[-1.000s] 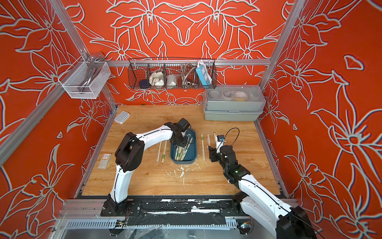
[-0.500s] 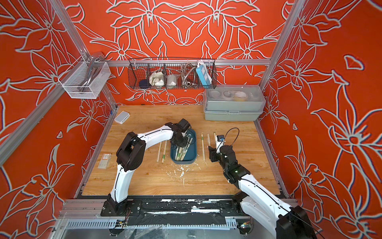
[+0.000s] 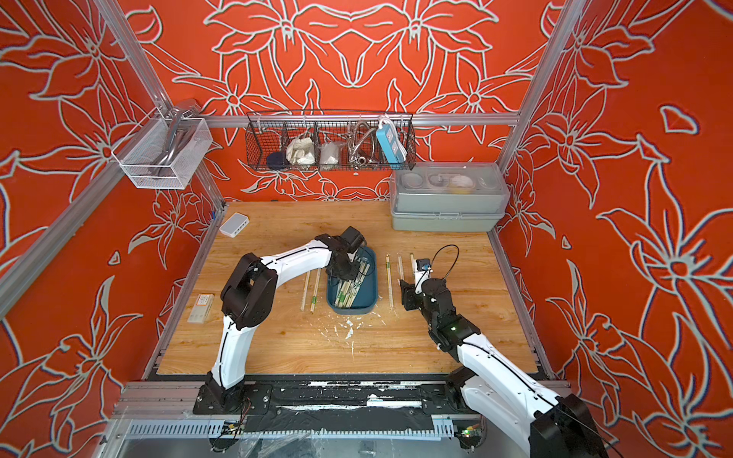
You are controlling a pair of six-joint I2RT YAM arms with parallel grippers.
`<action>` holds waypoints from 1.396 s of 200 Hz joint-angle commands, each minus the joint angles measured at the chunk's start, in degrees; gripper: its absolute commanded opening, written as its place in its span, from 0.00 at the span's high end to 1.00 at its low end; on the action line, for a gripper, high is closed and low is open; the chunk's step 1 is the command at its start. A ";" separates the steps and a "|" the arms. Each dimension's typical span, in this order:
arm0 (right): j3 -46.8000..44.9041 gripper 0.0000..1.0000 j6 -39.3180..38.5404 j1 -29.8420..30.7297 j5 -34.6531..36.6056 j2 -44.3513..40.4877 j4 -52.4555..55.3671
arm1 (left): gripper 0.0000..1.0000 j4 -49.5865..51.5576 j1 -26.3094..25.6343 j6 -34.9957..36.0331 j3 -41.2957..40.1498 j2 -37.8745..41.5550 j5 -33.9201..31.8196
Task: Take the paired disposable chopsticks out of the storage box
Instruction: Pick up the paired disposable chopsticks from the storage box, then place the paired disposable chopsticks at the center of the board.
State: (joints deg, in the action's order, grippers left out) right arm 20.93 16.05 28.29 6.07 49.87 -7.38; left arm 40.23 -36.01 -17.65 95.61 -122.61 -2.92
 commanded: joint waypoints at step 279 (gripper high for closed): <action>-0.19 0.18 -0.85 0.74 -6.43 1.77 -4.22 | 0.90 -9.66 20.70 1.27 -30.10 29.01 4.07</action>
State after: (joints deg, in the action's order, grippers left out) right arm 20.91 15.25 28.67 0.56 50.94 -10.37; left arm 35.14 -16.75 -18.35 66.65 -91.35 -0.78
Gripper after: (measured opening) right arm 0.823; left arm 0.103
